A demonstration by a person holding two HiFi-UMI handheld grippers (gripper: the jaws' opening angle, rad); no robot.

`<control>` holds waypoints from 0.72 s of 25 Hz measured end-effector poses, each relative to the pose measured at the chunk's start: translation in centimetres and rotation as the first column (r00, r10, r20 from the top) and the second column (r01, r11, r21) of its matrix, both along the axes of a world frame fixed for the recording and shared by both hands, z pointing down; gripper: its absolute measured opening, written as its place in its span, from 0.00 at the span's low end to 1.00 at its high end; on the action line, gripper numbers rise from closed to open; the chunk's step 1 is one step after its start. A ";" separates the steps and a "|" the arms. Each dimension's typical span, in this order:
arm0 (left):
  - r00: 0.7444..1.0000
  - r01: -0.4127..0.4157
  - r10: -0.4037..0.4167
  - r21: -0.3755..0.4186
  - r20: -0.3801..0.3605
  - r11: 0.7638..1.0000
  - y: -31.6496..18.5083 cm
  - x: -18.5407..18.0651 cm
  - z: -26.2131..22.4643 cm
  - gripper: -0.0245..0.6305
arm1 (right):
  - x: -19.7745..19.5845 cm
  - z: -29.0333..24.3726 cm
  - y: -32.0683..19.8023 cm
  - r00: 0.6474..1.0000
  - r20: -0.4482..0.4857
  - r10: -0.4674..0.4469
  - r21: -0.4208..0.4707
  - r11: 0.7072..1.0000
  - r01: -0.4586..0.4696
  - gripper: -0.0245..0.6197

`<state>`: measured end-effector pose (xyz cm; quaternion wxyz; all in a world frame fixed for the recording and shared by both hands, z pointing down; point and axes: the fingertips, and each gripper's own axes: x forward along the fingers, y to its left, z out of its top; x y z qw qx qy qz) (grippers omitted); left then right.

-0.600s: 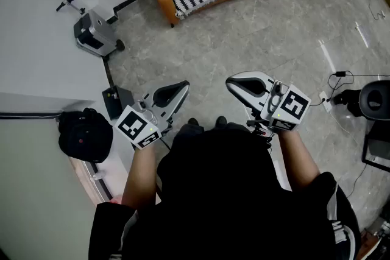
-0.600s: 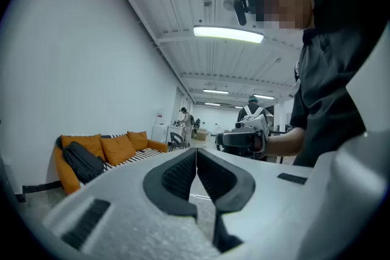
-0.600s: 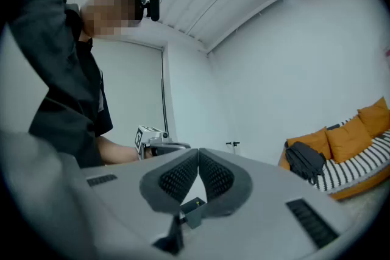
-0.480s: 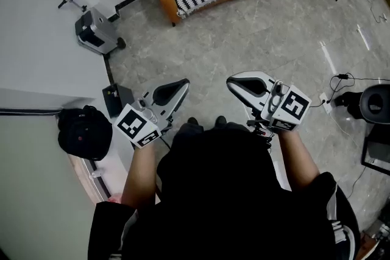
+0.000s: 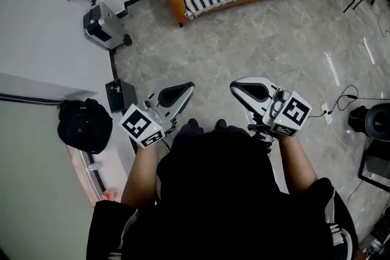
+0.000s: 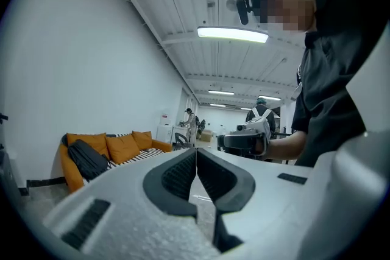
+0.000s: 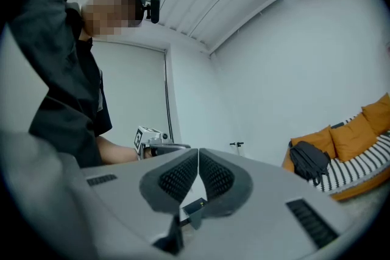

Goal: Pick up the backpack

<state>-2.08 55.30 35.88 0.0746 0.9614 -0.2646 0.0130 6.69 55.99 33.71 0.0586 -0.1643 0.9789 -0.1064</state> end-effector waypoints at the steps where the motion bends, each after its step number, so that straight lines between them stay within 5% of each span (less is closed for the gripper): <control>1: 1.000 0.001 -0.001 0.001 0.003 1.000 0.0 0.1 0.0 0.07 | 0.1 0.0 0.0 1.000 0.011 -0.001 -0.002 1.000 0.001 0.08; 18: 1.000 0.003 -0.001 -0.052 0.029 0.999 1.0 0.7 1.3 0.07 | -0.4 1.4 0.2 0.997 0.065 -0.032 -0.051 0.998 0.035 0.08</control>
